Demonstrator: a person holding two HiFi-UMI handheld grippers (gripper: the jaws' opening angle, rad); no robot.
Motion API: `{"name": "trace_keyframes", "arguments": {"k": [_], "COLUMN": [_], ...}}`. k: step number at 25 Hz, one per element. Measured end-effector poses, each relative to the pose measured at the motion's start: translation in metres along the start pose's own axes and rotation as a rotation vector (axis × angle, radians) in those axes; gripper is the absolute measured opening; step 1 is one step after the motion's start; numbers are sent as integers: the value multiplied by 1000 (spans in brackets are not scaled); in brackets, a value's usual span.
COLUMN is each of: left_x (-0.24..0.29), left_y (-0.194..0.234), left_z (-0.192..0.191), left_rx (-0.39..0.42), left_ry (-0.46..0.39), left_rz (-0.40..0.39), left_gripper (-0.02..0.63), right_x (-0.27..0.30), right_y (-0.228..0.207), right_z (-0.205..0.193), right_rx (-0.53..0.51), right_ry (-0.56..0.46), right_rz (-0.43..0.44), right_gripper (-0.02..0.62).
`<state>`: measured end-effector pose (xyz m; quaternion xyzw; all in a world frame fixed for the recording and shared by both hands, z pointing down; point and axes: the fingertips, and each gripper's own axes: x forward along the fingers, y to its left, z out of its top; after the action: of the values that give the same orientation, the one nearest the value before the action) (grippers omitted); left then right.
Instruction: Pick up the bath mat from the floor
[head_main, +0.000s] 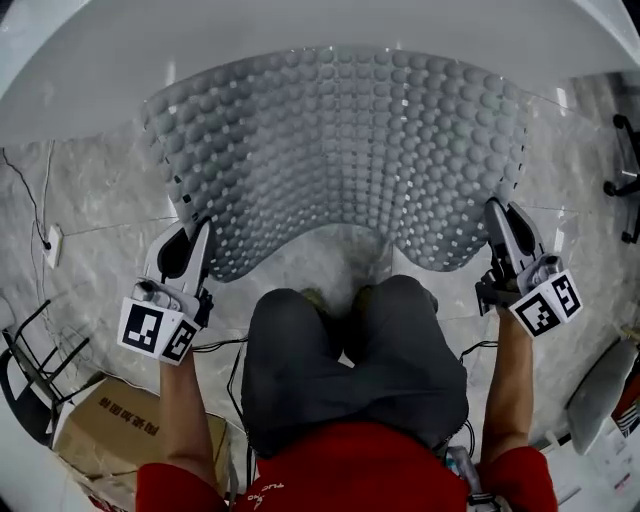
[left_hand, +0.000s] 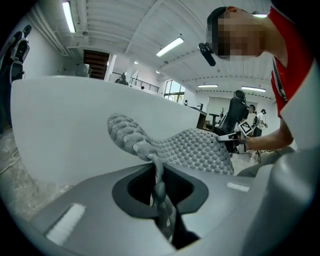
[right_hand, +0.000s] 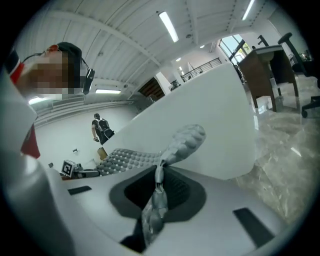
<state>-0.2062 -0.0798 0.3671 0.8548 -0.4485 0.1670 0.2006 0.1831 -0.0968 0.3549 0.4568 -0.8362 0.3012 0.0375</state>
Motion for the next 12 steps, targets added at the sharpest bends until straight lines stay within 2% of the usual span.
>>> {"name": "trace_keyframes", "arguments": {"k": [5, 12], "left_x": [55, 61], "left_y": [19, 26], "left_z": [-90, -120], "left_rx": [-53, -95], "left_ry": [108, 53], "left_rz": [19, 6], "left_gripper": [38, 38], "right_x": [44, 53], "right_y": [-63, -53], "right_z": [-95, -97], "right_rx": [115, 51], "right_ry": [58, 71], "right_rz": [14, 12], "right_gripper": [37, 37]}}
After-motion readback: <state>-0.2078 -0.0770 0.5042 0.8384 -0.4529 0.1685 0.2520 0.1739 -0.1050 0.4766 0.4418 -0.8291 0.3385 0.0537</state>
